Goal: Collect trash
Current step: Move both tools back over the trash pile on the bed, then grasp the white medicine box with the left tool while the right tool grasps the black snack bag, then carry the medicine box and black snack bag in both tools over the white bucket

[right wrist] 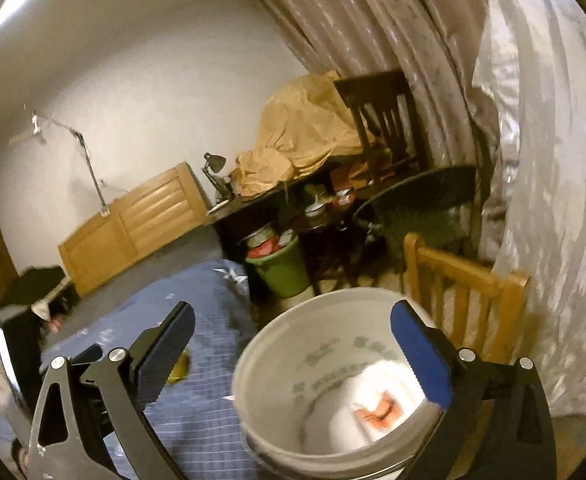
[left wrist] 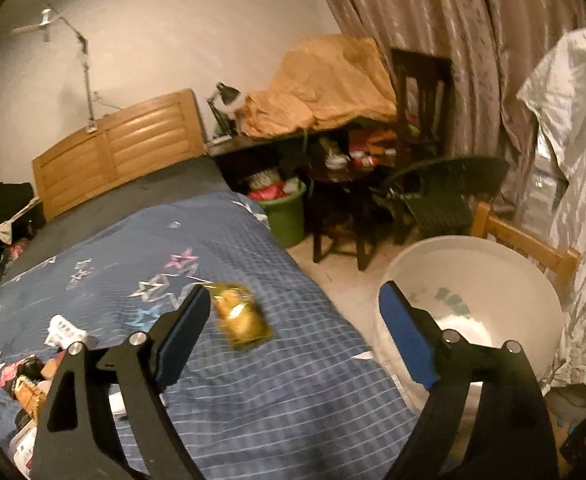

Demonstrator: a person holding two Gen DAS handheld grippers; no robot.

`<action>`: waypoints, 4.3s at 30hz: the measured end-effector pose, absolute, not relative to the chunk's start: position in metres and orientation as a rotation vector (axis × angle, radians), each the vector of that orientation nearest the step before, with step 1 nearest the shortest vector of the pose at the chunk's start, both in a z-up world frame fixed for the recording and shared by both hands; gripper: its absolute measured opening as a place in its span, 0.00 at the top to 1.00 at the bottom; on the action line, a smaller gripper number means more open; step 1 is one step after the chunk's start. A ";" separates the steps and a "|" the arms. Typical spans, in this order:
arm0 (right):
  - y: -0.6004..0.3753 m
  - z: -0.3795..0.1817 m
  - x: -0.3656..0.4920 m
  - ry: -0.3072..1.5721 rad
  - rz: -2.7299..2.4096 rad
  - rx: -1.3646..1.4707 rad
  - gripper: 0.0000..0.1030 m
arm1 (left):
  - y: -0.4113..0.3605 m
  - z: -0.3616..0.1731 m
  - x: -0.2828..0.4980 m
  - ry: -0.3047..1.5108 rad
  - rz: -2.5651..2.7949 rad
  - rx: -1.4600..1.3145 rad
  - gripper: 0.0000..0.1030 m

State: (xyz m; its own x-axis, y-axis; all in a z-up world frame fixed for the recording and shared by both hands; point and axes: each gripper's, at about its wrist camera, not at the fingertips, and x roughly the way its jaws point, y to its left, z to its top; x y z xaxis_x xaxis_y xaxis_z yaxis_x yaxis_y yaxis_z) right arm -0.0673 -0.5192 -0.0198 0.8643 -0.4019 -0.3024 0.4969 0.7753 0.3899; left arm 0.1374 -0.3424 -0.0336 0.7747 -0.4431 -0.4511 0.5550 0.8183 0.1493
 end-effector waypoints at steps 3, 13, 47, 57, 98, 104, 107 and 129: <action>-0.512 -0.025 -0.068 0.200 -0.462 0.540 0.05 | -0.309 -0.028 0.132 0.388 -0.551 0.246 0.16; -0.444 -0.054 -0.014 0.399 -0.244 0.639 0.05 | -0.174 -0.031 0.138 0.472 -0.476 0.139 0.10; -0.216 -0.092 0.128 0.746 0.179 0.328 0.05 | 0.077 -0.128 0.183 0.854 -0.511 0.050 0.56; -0.115 -0.080 0.154 0.744 0.472 0.098 0.05 | 0.172 -0.117 0.177 0.807 -0.217 -0.029 0.56; -0.127 -0.087 0.115 0.818 0.191 -0.142 0.85 | 0.107 -0.126 0.166 0.822 -0.245 -0.074 0.51; -0.136 -0.115 0.108 0.857 0.143 -0.122 0.78 | 0.062 -0.144 0.167 0.845 -0.233 0.036 0.50; -0.137 -0.111 0.102 0.836 0.182 -0.085 0.59 | 0.060 -0.149 0.165 0.836 -0.213 0.057 0.48; -0.167 -0.144 0.127 0.901 0.307 0.199 0.58 | 0.068 -0.147 0.174 0.869 -0.197 0.037 0.51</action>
State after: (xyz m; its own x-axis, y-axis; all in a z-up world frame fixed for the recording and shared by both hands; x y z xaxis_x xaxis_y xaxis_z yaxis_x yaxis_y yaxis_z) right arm 0.1267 -0.1668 -0.1438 0.5818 0.3437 -0.7372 -0.1783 0.9382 0.2967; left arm 0.1738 0.0680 -0.1471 0.6285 -0.1563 -0.7620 0.1867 0.9813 -0.0472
